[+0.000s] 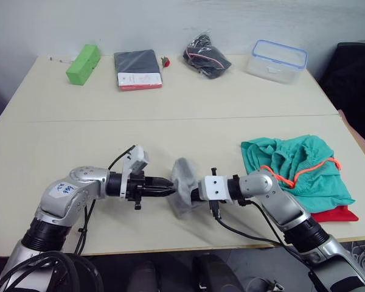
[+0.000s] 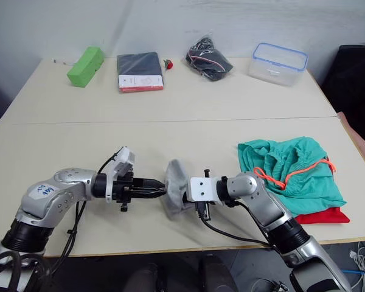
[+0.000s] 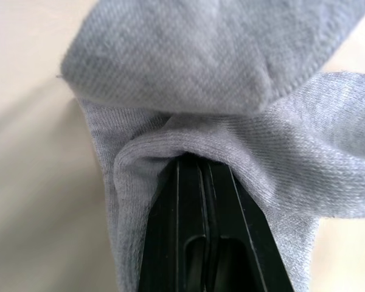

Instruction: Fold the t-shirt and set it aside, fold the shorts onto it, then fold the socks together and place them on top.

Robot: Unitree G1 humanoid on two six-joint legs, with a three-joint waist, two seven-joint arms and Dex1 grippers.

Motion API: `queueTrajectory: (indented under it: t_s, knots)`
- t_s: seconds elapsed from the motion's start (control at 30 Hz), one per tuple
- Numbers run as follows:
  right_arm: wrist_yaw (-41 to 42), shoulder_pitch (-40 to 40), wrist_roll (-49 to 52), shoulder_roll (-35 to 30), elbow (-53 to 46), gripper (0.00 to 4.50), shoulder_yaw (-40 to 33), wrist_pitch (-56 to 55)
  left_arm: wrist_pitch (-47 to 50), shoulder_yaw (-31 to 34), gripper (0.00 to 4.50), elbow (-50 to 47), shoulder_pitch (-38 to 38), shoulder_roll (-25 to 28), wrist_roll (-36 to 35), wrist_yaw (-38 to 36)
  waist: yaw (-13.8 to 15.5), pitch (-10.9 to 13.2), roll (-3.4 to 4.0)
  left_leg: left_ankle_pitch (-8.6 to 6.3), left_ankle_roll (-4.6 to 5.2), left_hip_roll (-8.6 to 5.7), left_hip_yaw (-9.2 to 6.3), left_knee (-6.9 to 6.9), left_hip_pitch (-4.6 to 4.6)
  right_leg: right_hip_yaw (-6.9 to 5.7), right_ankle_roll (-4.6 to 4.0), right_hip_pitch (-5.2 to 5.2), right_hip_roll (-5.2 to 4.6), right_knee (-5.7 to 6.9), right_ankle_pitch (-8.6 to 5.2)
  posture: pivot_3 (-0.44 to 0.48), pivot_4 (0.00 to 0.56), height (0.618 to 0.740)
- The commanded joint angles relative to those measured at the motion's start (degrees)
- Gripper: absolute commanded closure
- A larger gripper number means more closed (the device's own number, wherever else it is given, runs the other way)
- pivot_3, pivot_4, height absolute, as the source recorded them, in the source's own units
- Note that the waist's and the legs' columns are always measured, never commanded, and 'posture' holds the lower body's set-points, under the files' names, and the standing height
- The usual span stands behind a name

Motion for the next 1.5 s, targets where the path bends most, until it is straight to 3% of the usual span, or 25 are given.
queueTrajectory:
  t_s: [0.03, 0.2, 0.4, 0.6, 0.87, 1.0, 1.3, 1.5]
  knots:
    - [-0.05, 0.7, -1.77, -1.05, 1.77, 4.5, 0.41, 1.47, 0.93, 2.26, 3.29, -4.5, 0.75, 2.58, -2.96, -3.57, 0.05, 0.0, 0.0, 0.0, 0.0, 0.0, 0.0, -0.01, 0.0, 0.0, 0.0, 0.0, -0.01, -0.01, 0.0, 0.0, 0.15, 0.74]
    - [0.03, 0.71, -1.73, -1.07, 1.75, 4.5, 0.37, 1.56, -1.59, -1.28, 3.29, -6.83, 2.7, 4.26, 0.86, -4.99, 0.05, 0.0, 0.01, 0.0, 0.0, 0.0, 0.0, -0.01, 0.01, 0.0, 0.0, 0.01, -0.01, -0.02, 0.0, 0.0, 0.15, 0.74]
    - [0.02, 0.79, -1.78, -0.85, 1.92, 4.5, 0.53, 1.51, -5.47, -6.55, 3.29, -3.13, -0.45, -2.09, 7.64, -0.29, 0.22, 0.0, 0.0, 0.0, 0.09, -0.01, 0.0, -0.01, 0.0, 0.0, -0.04, 0.02, 0.0, -0.01, 0.04, 0.0, 0.15, 0.74]
    - [-0.29, 1.1, -2.11, -0.87, 1.75, 4.5, 0.77, 2.07, -5.23, -5.26, 3.29, 0.04, -2.84, -7.88, 9.84, 5.57, 0.17, 0.0, 0.0, 0.03, 0.07, -0.01, 0.01, -0.02, 0.0, 0.01, -0.03, 0.0, 0.02, -0.01, 0.06, 0.0, 0.15, 0.74]
    - [-0.37, 1.99, -3.36, -2.3, 2.12, 4.5, 1.15, 2.68, -4.68, -3.37, 3.29, 1.72, -2.19, -8.0, 11.37, 8.56, 0.24, 0.0, 0.0, 0.04, 0.04, 0.0, 0.02, -0.01, 0.02, 0.01, -0.01, 0.01, 0.0, 0.0, 0.07, 0.0, 0.15, 0.74]
    - [-0.62, 2.48, -3.43, -2.68, 1.77, 4.5, 1.06, 2.67, -5.24, -3.73, 3.29, 4.0, -3.84, -11.53, 12.19, 10.99, 0.43, -0.02, -0.03, 0.04, 0.04, -0.01, 0.02, 0.0, 0.04, 0.01, -0.01, 0.05, 0.0, 0.0, 0.07, 0.0, 0.15, 0.74]
    - [-2.1, 6.31, 1.22, -4.63, -5.21, 4.5, -4.68, 5.36, -7.49, -7.48, 3.29, 6.96, -4.99, -13.23, 16.2, 10.37, 0.87, -0.01, -0.02, 0.05, 0.02, -0.01, 0.01, -0.02, 0.0, 0.0, 0.02, 0.03, 0.0, -0.06, 0.08, 0.0, 0.15, 0.74]
    - [-1.91, 9.02, 4.58, -8.04, -10.39, 4.5, -8.55, 9.52, -7.4, -4.55, 3.29, 6.09, -5.46, -13.6, 14.38, 9.16, 1.74, -0.01, -0.02, 0.04, 0.05, -0.02, 0.02, -0.02, -0.05, 0.0, 0.06, 0.03, -0.02, -0.18, 0.1, 0.0, 0.15, 0.74]
